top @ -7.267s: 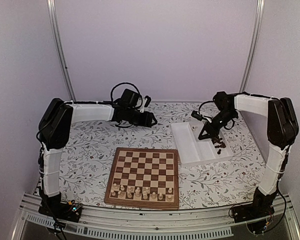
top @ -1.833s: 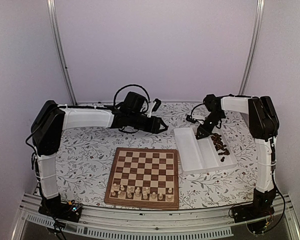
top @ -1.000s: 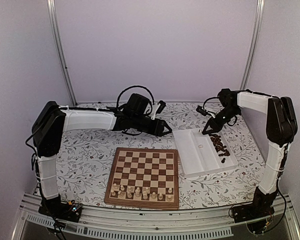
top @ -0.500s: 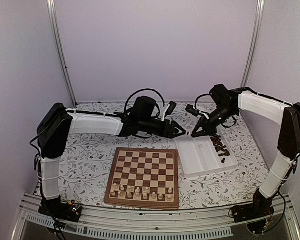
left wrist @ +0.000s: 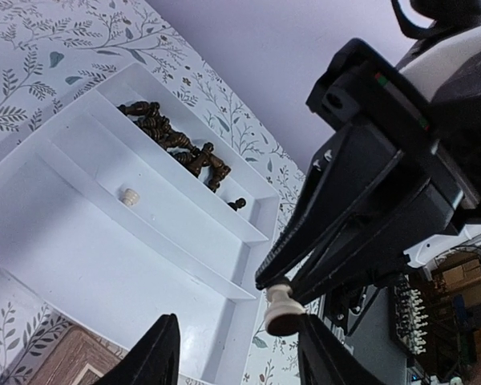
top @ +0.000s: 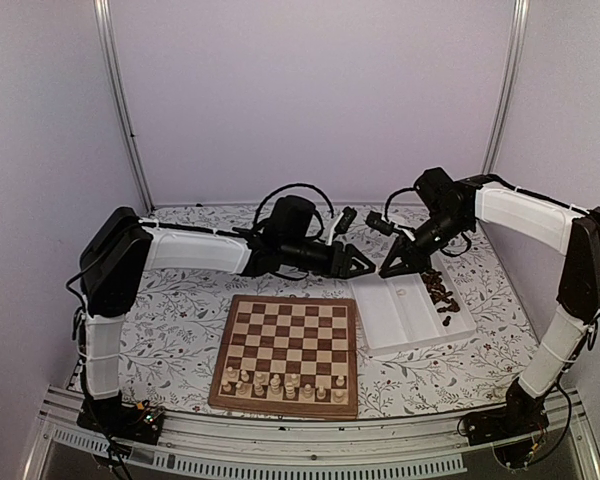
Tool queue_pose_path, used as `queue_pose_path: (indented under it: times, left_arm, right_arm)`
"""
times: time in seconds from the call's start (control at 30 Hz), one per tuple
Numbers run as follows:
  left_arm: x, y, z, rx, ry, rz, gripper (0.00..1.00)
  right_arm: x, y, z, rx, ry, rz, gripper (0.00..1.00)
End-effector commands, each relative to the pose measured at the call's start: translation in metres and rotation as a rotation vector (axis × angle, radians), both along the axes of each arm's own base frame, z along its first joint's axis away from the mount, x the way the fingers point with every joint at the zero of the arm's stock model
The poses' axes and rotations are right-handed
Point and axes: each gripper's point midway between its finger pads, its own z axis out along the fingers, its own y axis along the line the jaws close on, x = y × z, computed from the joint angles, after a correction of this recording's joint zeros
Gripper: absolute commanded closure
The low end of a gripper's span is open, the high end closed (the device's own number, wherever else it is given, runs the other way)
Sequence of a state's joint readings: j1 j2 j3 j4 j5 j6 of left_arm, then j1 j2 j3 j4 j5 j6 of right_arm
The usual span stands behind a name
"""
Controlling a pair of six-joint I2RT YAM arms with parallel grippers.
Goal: Set up the chess pieces on the board
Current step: Place the chess piece on the chessboard.
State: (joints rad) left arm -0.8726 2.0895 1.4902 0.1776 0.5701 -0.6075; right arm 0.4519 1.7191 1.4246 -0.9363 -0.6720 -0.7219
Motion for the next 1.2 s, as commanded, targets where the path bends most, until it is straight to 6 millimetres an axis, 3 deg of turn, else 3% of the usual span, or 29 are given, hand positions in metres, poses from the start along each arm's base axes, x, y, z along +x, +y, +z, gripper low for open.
queue_pose_path:
  times: [0.0, 0.3, 0.63, 0.87, 1.17]
  left_arm:
    - [-0.0157, -0.0166, 0.0106, -0.064, 0.001, -0.063, 0.48]
    - [-0.0211, -0.0207, 0.0106, -0.096, 0.029, -0.095, 0.5]
    - [-0.0228, -0.0213, 0.0054, -0.095, 0.053, -0.101, 0.68]
    - [-0.0188, -0.0159, 0.0113, -0.113, 0.049, -0.075, 0.61]
    - [-0.0189, -0.0145, 0.0112, -0.138, 0.066, -0.086, 0.78]
  right_arm:
    - [-0.0024, 0.0064, 0.007, 0.014, -0.025, 0.012, 0.93]
    - [-0.0005, 0.0072, 0.0028, -0.001, -0.022, 0.006, 0.93]
    - [-0.0032, 0.0084, 0.0027, -0.004, -0.024, 0.014, 0.93]
    - [-0.006, 0.0056, -0.0003, -0.021, -0.031, 0.021, 0.93]
    - [-0.0072, 0.0071, 0.0, -0.022, -0.035, 0.027, 0.93]
